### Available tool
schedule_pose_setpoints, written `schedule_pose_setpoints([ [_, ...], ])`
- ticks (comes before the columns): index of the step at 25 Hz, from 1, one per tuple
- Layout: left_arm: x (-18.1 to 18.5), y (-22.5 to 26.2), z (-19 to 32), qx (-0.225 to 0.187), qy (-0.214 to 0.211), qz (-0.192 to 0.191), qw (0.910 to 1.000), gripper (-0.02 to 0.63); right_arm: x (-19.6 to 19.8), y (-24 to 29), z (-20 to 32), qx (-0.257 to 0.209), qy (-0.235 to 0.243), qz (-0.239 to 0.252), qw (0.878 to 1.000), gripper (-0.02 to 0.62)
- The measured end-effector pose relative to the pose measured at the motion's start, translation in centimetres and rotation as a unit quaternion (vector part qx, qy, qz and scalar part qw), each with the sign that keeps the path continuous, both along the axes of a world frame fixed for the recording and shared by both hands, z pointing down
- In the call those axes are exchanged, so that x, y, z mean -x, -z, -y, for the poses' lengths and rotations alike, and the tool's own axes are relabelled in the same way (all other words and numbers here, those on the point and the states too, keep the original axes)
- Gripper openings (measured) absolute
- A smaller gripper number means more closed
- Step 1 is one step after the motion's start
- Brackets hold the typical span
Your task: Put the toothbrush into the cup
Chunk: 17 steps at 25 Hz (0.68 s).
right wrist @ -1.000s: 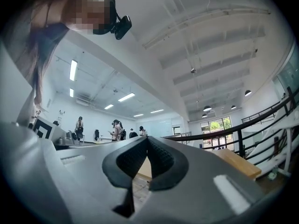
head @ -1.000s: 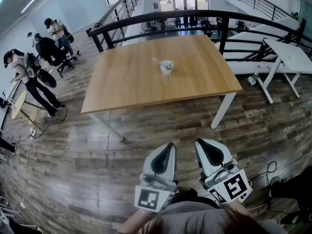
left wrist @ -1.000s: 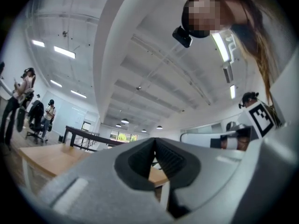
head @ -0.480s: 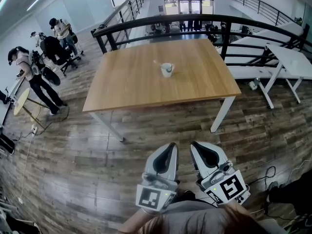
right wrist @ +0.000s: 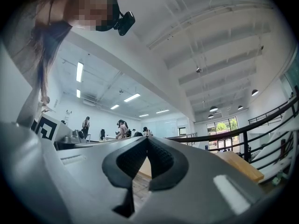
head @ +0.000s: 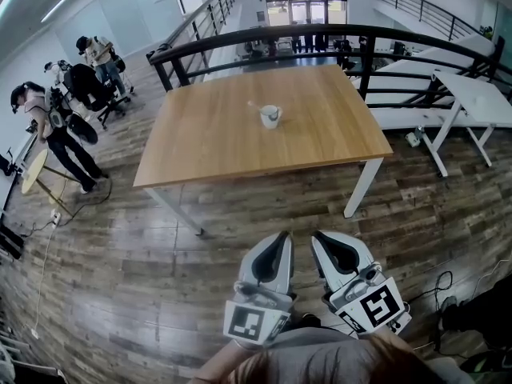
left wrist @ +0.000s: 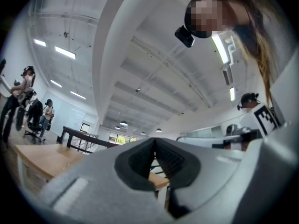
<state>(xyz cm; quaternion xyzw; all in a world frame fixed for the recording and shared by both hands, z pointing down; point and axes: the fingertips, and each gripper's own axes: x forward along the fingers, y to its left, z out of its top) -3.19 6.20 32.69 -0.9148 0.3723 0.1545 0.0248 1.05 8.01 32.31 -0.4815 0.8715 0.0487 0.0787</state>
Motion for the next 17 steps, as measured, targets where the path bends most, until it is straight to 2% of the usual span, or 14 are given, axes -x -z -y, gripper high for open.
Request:
schedule_pose_setpoints([
  [17, -1.0, -0.3, -0.3, 0.011, -0.007, 0.004, 0.9999, -0.005, 0.1, 0.3, 0.1, -0.010, 0.006, -0.008, 1.000, 0.003],
])
